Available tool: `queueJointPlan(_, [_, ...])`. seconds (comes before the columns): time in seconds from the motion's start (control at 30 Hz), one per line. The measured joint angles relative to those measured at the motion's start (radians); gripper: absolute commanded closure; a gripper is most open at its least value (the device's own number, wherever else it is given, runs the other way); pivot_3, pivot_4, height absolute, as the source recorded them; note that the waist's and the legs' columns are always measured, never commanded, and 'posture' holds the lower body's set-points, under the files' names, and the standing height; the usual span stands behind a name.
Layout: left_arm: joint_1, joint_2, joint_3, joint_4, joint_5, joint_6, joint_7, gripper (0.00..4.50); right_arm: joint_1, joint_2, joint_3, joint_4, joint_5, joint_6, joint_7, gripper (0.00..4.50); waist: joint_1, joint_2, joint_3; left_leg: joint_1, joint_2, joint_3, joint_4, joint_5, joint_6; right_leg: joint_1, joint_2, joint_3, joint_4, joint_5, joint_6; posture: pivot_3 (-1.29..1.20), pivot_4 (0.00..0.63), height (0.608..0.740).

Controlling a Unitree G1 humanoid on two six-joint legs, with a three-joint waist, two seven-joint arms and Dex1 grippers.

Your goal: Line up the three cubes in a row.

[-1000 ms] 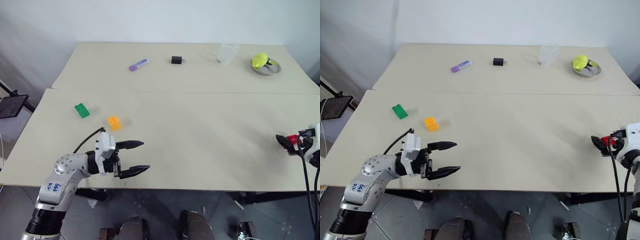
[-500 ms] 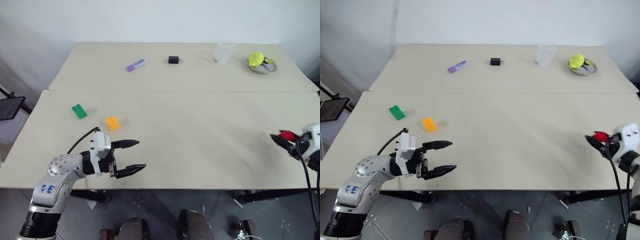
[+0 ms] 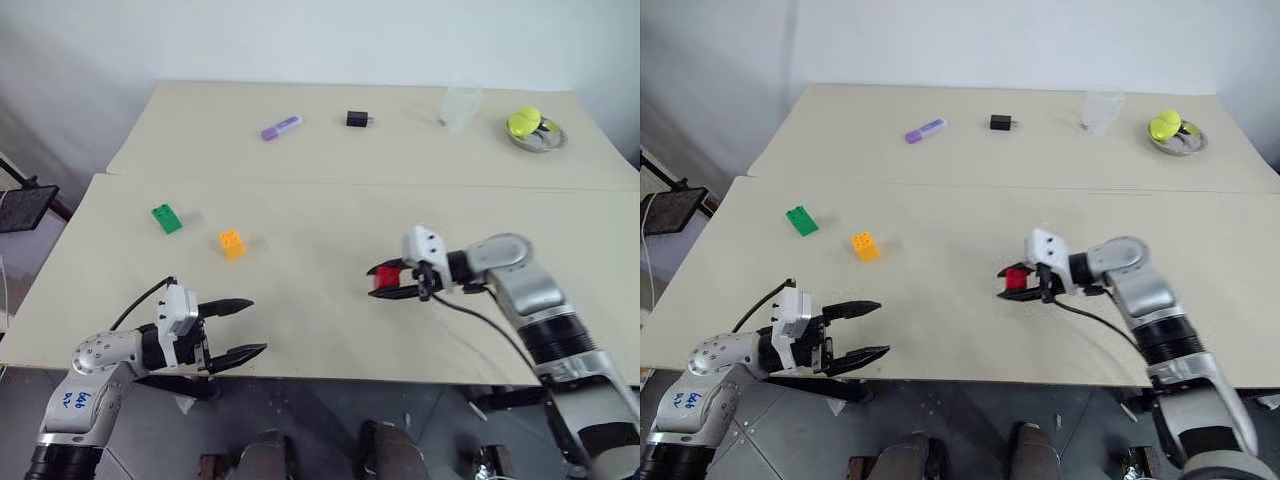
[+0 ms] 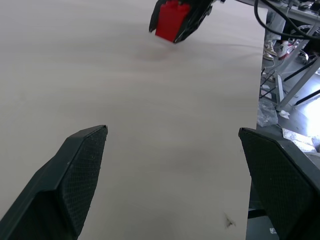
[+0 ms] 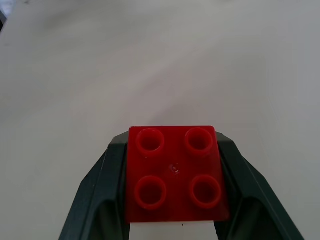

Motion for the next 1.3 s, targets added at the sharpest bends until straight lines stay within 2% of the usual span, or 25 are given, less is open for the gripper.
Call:
queueJointPlan(0.2, [0.018, -0.001, 0.010, -0.018, -0.005, 0.000, 0.014, 0.00, -0.038, 0.034, -0.001, 0.090, -0.026, -0.052, -0.014, 2.96, -0.015, 0.000, 0.000, 0.001, 0.001, 0.000, 0.000, 0.000, 0.000, 0.000, 0.000, 0.000, 0.002, 0.000, 0.000, 0.00, 0.150, 0.740])
queueJointPlan(0.4, [0.006, -0.012, 0.049, -0.035, -0.036, 0.022, 0.057, 0.00, -0.043, 0.038, -0.008, 0.093, -0.011, -0.054, 0.019, 0.97, -0.027, 0.000, 0.000, 0.001, 0.001, -0.001, -0.001, 0.000, -0.001, 0.000, 0.000, -0.001, 0.002, 0.000, 0.000, 0.00, 0.150, 0.740])
queueJointPlan(0.5, [0.019, -0.025, 0.085, -0.028, -0.032, 0.003, 0.093, 0.00, -0.043, 0.039, -0.070, 0.073, 0.046, -0.098, 0.037, 0.02, -0.027, 0.000, 0.000, 0.001, 0.001, -0.001, -0.002, 0.000, -0.001, 0.000, 0.000, -0.001, 0.002, 0.000, 0.000, 0.00, 0.150, 0.740])
queueJointPlan(0.63, [0.073, -0.067, 0.190, 0.007, -0.031, -0.038, 0.179, 0.00, -0.021, 0.028, -0.194, -0.030, 0.169, -0.131, 0.064, 0.02, -0.026, 0.000, 0.000, 0.002, 0.001, -0.001, -0.003, 0.000, -0.001, 0.001, 0.000, -0.001, 0.001, 0.000, 0.000, 0.00, 0.150, 0.740])
queueJointPlan(0.73, [0.145, -0.139, 0.317, 0.046, -0.030, -0.098, 0.280, 0.00, 0.110, 0.032, -0.292, -0.176, 0.316, -0.112, 0.081, 0.02, -0.025, 0.000, 0.000, 0.003, 0.001, -0.003, -0.004, -0.001, -0.002, 0.002, 0.000, -0.004, 0.001, 0.000, 0.000, 0.00, 0.150, 0.740])
queueJointPlan(0.83, [0.208, -0.212, 0.447, 0.084, -0.042, -0.122, 0.393, 0.00, 0.243, 0.060, -0.357, -0.244, 0.358, -0.121, 0.019, 0.02, -0.025, -0.001, 0.000, 0.003, 0.001, -0.003, -0.004, -0.001, -0.002, 0.003, 0.000, -0.004, 0.000, 0.000, 0.000, 0.00, 0.150, 0.740])
queueJointPlan(0.93, [0.236, -0.279, 0.517, 0.091, -0.044, -0.151, 0.493, 0.00, 0.328, 0.097, -0.396, -0.267, 0.385, -0.139, -0.029, 0.02, -0.022, -0.001, 0.000, 0.003, 0.001, -0.003, -0.002, -0.001, -0.001, 0.004, 0.000, -0.004, 0.000, 0.000, 0.000, 0.00, 0.150, 0.740])
queueJointPlan(1.03, [0.244, -0.336, 0.588, 0.108, -0.051, -0.189, 0.588, 0.00, 0.455, 0.096, -0.425, -0.285, 0.398, -0.171, -0.018, 0.02, -0.016, -0.004, -0.002, 0.003, 0.001, -0.006, -0.002, -0.002, -0.001, 0.004, 0.000, -0.004, 0.000, 0.000, 0.000, 0.00, 0.150, 0.740])
queueJointPlan(1.17, [0.218, -0.356, 0.552, 0.083, -0.058, -0.186, 0.621, 0.00, 0.505, 0.096, -0.429, -0.309, 0.398, -0.203, -0.033, 0.02, -0.016, -0.004, -0.002, 0.003, 0.001, -0.009, 0.001, -0.002, 0.000, 0.004, -0.001, -0.003, 0.000, 0.000, 0.000, 0.00, 0.150, 0.740])
queueJointPlan(1.3, [-0.022, -0.340, 0.472, 0.096, 0.010, -0.113, 0.801, 0.00, 0.463, 0.095, -0.428, -0.342, 0.400, -0.202, -0.070, 0.02, 0.005, -0.005, -0.002, 0.004, 0.001, -0.011, 0.002, 0.000, 0.000, 0.005, -0.001, -0.003, 0.002, 0.001, -0.002, 0.00, 0.150, 0.740])
